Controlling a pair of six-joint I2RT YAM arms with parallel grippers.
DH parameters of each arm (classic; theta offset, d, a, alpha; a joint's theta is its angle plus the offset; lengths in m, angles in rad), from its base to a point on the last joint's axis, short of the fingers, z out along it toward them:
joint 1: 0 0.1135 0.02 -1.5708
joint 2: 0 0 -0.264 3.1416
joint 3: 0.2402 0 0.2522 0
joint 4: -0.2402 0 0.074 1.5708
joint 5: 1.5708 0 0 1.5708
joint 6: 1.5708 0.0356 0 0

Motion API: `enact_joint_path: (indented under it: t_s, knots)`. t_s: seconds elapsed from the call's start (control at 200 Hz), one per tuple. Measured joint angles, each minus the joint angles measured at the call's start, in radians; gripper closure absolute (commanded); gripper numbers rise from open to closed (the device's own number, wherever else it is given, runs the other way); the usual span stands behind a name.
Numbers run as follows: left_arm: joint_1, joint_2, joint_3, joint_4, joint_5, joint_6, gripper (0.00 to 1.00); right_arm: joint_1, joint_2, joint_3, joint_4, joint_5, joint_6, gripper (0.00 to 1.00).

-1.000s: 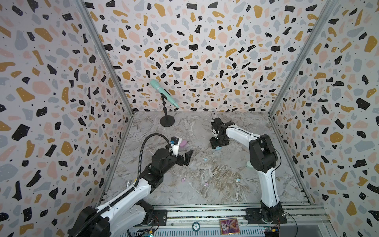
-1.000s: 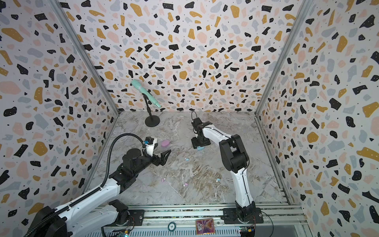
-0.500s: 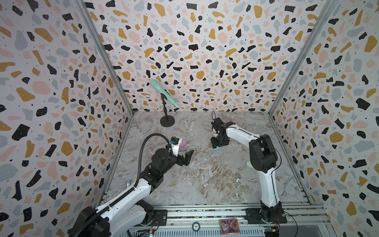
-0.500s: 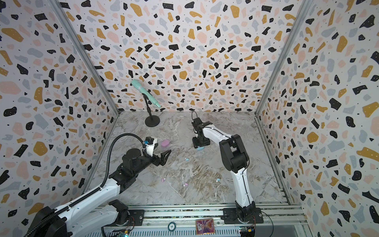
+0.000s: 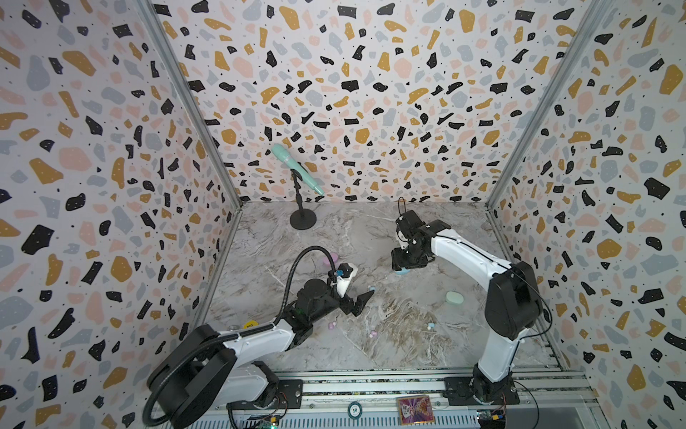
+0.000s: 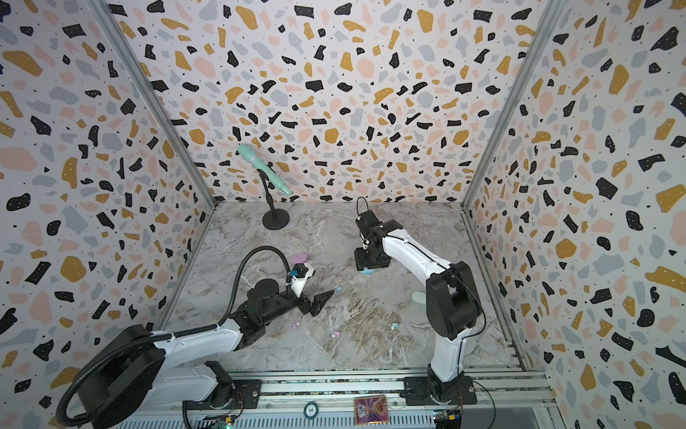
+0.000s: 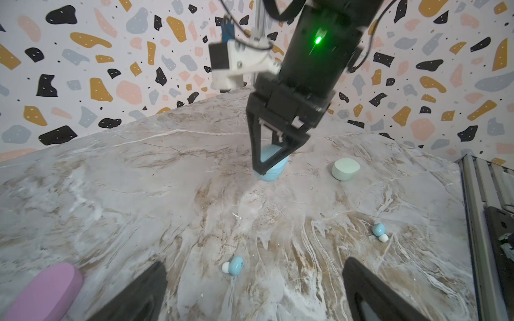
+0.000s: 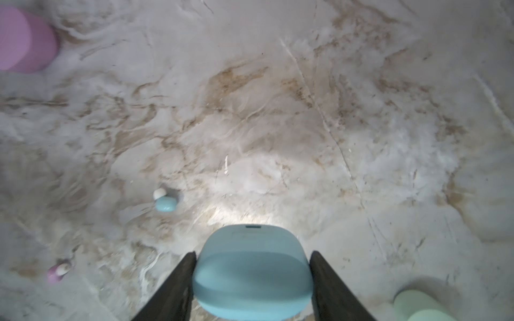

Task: Insert wireless bluetooth earbuds into charging case
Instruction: Pass the charging case.

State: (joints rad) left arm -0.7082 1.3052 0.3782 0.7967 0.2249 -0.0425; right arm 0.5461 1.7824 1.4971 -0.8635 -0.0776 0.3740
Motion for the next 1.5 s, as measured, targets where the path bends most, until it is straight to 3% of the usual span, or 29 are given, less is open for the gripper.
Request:
enact_joint_path:
  t_s: [0.25,0.611,1.126,1.502]
  knots:
    - [-0.035,0.177,0.093,0.097,0.140,0.108,0.03,0.091,-0.177,-0.085,-0.063,-0.059,0.121,0.45]
    - [-0.108,0.301,0.209,0.137,0.291,0.177,0.06,0.140,-0.294,-0.094,-0.098,-0.100,0.257,0.45]
    - [-0.113,0.309,0.209,0.192,0.328,0.167,0.28,0.170,-0.308,-0.107,-0.103,-0.114,0.307,0.46]
    - [-0.113,0.309,0.209,0.192,0.338,0.166,0.37,0.176,-0.315,-0.107,-0.111,-0.114,0.307,0.46]
